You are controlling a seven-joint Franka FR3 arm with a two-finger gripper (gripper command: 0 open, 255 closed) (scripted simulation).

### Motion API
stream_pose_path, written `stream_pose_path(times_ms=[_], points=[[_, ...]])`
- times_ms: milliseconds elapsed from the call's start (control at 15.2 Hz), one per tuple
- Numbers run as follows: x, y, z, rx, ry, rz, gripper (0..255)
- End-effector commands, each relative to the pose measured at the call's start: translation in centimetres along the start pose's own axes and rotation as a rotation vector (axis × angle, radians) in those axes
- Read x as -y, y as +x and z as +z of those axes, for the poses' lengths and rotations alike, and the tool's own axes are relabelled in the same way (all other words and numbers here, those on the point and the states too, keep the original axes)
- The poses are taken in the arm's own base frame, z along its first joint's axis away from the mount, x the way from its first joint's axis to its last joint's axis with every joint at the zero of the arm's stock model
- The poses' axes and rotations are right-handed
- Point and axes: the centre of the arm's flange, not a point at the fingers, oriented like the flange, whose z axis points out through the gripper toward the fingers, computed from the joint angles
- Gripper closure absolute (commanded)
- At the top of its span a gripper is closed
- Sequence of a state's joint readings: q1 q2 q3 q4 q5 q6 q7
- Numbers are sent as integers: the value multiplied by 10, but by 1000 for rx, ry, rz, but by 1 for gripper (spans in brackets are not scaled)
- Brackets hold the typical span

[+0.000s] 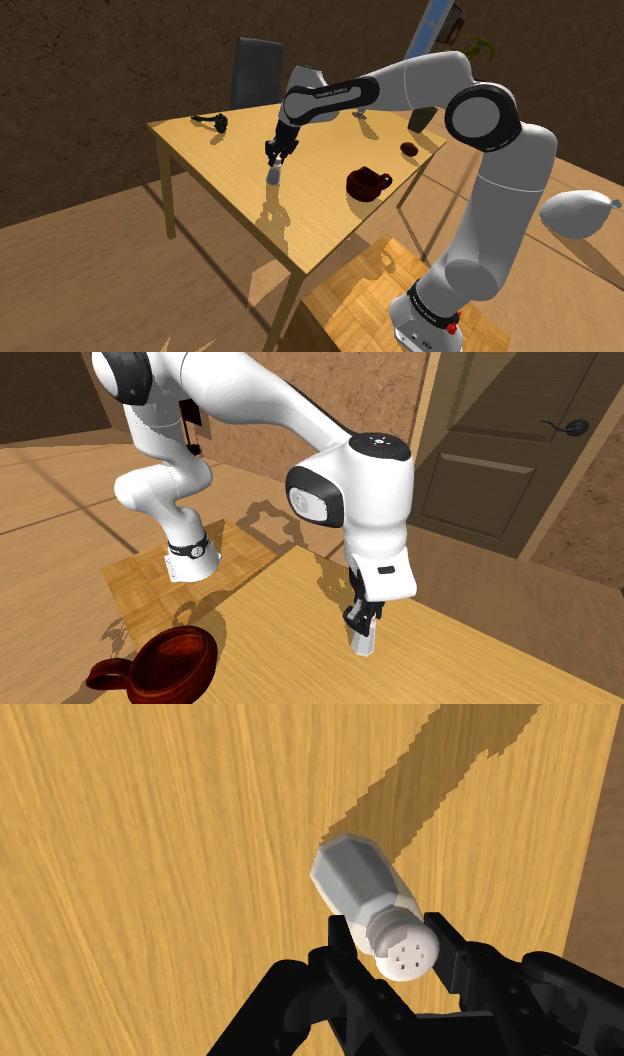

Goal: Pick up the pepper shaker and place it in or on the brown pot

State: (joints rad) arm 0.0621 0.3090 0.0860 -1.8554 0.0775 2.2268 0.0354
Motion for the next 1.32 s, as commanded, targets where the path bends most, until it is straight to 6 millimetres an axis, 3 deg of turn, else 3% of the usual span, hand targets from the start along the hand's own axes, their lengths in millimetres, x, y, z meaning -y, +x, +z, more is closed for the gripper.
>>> stream_pose_path(times_ms=[0, 462, 1254], points=[[0, 0, 0, 0, 0, 0, 255], [0, 0, 0, 0, 0, 0, 255], [6, 4, -63, 0, 0, 0, 255]])
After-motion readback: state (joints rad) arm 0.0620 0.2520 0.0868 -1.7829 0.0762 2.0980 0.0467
